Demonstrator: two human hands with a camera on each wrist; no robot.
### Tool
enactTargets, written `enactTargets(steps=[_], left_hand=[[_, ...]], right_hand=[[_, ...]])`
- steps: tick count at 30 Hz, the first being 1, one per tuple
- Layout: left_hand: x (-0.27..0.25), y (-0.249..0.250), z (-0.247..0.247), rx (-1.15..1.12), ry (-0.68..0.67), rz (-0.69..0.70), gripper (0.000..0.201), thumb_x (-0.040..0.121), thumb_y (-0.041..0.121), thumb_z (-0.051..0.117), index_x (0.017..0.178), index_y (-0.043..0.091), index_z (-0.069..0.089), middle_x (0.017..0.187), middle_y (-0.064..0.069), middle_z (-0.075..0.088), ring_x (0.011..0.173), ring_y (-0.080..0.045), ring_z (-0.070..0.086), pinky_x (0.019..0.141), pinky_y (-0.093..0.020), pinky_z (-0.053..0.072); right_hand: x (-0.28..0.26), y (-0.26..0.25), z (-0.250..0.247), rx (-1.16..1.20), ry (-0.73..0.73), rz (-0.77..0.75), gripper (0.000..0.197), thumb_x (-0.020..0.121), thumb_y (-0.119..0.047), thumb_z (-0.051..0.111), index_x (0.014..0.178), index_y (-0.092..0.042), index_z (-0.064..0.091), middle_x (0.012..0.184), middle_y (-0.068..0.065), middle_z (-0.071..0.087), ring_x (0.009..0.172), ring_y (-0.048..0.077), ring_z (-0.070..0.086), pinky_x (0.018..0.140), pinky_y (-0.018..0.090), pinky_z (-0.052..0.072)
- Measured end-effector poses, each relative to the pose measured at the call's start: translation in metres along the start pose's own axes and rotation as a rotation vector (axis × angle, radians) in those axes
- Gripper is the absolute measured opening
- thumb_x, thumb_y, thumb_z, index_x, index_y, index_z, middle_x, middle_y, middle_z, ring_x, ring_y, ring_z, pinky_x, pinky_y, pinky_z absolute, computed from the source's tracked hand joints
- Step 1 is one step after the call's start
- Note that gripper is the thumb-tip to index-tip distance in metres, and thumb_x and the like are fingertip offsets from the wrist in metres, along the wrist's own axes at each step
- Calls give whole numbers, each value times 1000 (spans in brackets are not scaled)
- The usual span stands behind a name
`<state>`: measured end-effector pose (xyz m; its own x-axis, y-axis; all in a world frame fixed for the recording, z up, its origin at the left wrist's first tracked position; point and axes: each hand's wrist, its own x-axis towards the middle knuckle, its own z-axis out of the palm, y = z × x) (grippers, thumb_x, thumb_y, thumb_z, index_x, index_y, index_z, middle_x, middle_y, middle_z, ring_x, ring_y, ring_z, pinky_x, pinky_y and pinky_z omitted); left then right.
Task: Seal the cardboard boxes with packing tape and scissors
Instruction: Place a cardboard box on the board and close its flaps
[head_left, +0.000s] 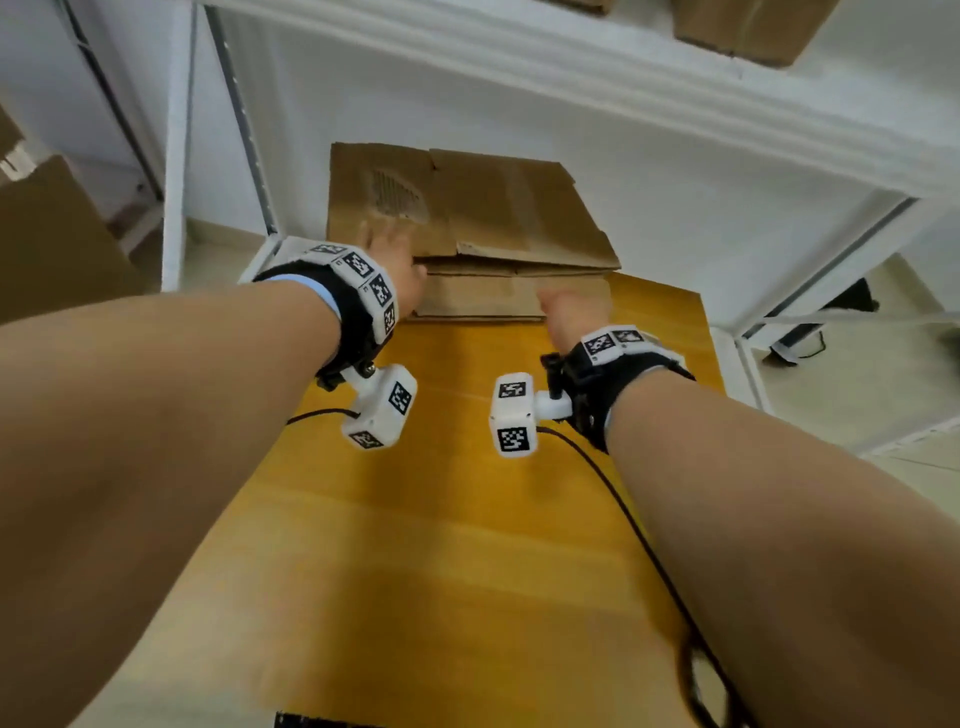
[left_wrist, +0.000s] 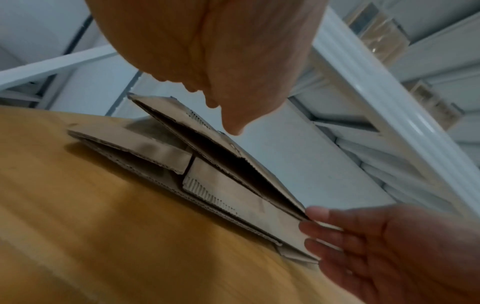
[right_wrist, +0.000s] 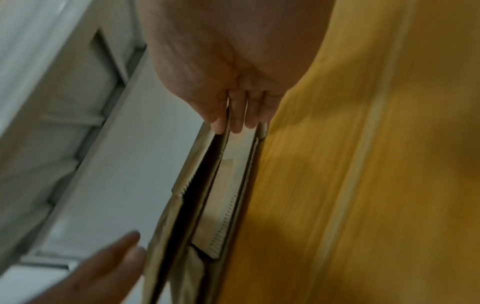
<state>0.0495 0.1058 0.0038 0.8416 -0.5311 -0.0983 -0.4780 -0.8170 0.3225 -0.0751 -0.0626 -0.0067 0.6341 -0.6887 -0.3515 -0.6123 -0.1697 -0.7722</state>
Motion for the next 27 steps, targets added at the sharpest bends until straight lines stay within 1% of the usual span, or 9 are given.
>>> enactTargets(steps=[2,7,12,14,16,21,23,25,27], left_hand=[[17,4,10,52,-4,38,60,102,27,40,155,17,13,163,-7,4,149,-33,-5,119,-52,6],[55,4,29,182,-66,34,65,102,44,31,155,27,-4,162,-4,-14,147,-35,-17,116,-61,1],[58,-20,66,299,-325,-20,61,101,52,21,153,39,-8,161,-4,-18,147,-39,-9,116,-56,3],[53,-26,73,323,-321,-18,62,100,52,23,150,43,-11,161,-3,-19,147,-38,-10,116,-57,3],[49,-31,72,348,-327,-9,66,98,54,27,149,44,-13,161,-3,-18,148,-38,-7,116,-57,6],[10,-32,67,342,-379,5,70,97,51,38,150,44,-8,162,-1,-14,148,-38,-6,117,-58,9],[-8,-32,63,335,-386,33,72,97,48,43,151,42,-4,162,-2,-11,147,-38,-5,117,-59,12],[-19,-32,56,313,-396,53,74,96,44,48,152,41,0,162,-3,-9,147,-38,-3,117,-58,13],[-25,-31,48,289,-430,65,74,97,39,51,153,39,4,163,-3,-7,148,-37,-1,117,-57,16]], right_hand=[[13,-7,4,-94,40,-52,38,105,-25,41,139,-14,55,132,10,61,96,16,50,67,20,43],[38,-7,14,-447,8,-94,44,103,-24,37,147,-23,40,133,7,56,113,29,59,94,39,50],[55,9,41,-892,-110,-56,61,105,-39,36,158,-18,15,165,9,11,150,33,17,119,48,26],[52,7,41,-939,-111,-21,62,104,-37,39,158,-18,16,165,9,10,148,35,22,116,49,31],[43,6,38,-945,-120,-55,59,101,-32,44,154,-14,28,160,13,24,139,37,38,108,45,39],[-7,8,29,-1048,-225,-89,40,93,-20,56,130,-3,57,112,11,65,102,34,66,91,40,51],[-22,9,26,-1132,-227,-63,36,91,-22,59,123,-6,63,101,7,68,91,28,68,86,39,54],[-40,11,21,-1062,-209,-110,38,92,-28,56,125,-10,62,112,4,65,98,26,63,81,31,45],[-53,16,20,-1079,-185,-127,35,93,-29,54,123,-13,61,110,7,60,93,23,55,78,33,41]])
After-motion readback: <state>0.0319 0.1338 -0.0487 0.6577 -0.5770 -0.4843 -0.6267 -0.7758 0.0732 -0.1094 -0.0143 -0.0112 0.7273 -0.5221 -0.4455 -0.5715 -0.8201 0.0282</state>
